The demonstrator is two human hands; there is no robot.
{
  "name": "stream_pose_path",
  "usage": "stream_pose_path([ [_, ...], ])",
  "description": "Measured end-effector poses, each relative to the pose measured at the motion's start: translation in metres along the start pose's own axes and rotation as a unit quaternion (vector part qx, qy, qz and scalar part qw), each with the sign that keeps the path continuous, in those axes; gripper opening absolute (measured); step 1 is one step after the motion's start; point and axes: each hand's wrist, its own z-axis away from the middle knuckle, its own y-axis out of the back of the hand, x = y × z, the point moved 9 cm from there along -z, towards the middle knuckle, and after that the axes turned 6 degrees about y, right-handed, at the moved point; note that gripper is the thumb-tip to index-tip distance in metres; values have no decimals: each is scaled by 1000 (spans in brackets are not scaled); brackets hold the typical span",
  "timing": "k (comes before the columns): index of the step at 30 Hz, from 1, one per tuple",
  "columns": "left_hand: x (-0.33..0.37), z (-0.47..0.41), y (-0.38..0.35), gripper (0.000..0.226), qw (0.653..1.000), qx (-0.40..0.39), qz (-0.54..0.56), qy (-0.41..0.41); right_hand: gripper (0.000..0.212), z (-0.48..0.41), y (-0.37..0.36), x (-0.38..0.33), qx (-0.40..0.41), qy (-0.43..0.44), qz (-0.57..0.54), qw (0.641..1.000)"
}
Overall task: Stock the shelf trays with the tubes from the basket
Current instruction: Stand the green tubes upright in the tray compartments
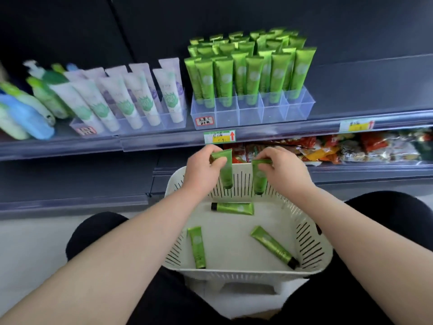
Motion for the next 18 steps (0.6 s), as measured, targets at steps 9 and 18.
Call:
stream_pose_path([
  [9, 111, -42, 26, 16, 996, 47, 22, -75, 20, -37, 118, -9, 154, 15, 43, 987],
  [18, 190, -88, -1, 21, 990, 72, 24, -123, 21, -108, 188, 15, 231, 4, 59, 971],
])
